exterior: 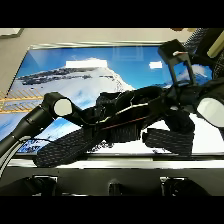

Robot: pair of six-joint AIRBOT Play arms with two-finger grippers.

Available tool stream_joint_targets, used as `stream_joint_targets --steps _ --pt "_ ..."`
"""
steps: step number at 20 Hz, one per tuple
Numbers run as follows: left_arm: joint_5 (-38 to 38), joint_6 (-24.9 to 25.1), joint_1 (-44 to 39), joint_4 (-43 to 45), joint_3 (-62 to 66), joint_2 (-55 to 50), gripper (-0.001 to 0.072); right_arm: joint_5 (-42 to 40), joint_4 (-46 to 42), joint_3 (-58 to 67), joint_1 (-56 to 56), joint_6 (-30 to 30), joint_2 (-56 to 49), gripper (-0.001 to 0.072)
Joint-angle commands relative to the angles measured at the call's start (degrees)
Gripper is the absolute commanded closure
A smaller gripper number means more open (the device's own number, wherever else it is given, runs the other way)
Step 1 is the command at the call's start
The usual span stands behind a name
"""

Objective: Fold the clothes and pants, and hang the long-sleeved shirts on hangers.

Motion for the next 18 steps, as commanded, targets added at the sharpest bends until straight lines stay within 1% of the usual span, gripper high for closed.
stream_joint_targets --steps 1,3,6,8,9,11,12,13,16,18 --pt "5.11 2.14 -0.87 -4.07 0.83 -1.22 0.0701 -0.24 4.20 0.00 0.00 -0.07 -0.83 0.0697" --pt "6.23 3.82 -1.62 -5.09 0.81 -1.88 0.0701 -0.24 5.18 0.00 0.00 -0.07 -1.18 0.0697" --pt "8.81 3.87 -2.58 -5.55 0.81 -2.27 0.0701 -0.15 5.46 0.00 0.00 0.15 -1.29 0.0696" --pt "9.25 3.85 -2.49 -6.14 0.81 -2.27 0.0701 0.13 5.25 0.00 -0.02 0.15 -1.27 0.0695" --pt "9.25 3.85 -2.47 -6.14 0.81 -2.23 0.0701 0.52 4.74 0.00 -0.02 0.37 -1.22 0.0645" --pt "9.27 3.80 -2.49 -6.16 0.81 -2.23 0.0701 2.14 1.60 0.00 -0.02 2.99 -0.61 0.0368" --pt "9.35 3.80 -2.49 -6.16 0.81 -2.23 0.0701 3.08 -0.57 0.00 -0.02 5.07 0.04 0.0245" --pt "9.46 3.80 -2.49 -6.19 0.81 -2.23 0.0701 3.65 -2.51 0.00 -0.02 6.54 0.96 0.0211" --pt "9.66 3.78 -2.49 -6.16 0.81 -2.23 0.0701 5.03 -6.56 0.00 -0.02 10.86 4.79 0.0207" --pt "10.95 2.51 -2.49 -6.19 0.81 -2.23 0.0702 6.29 -9.01 0.00 -0.02 14.14 7.56 0.0193"
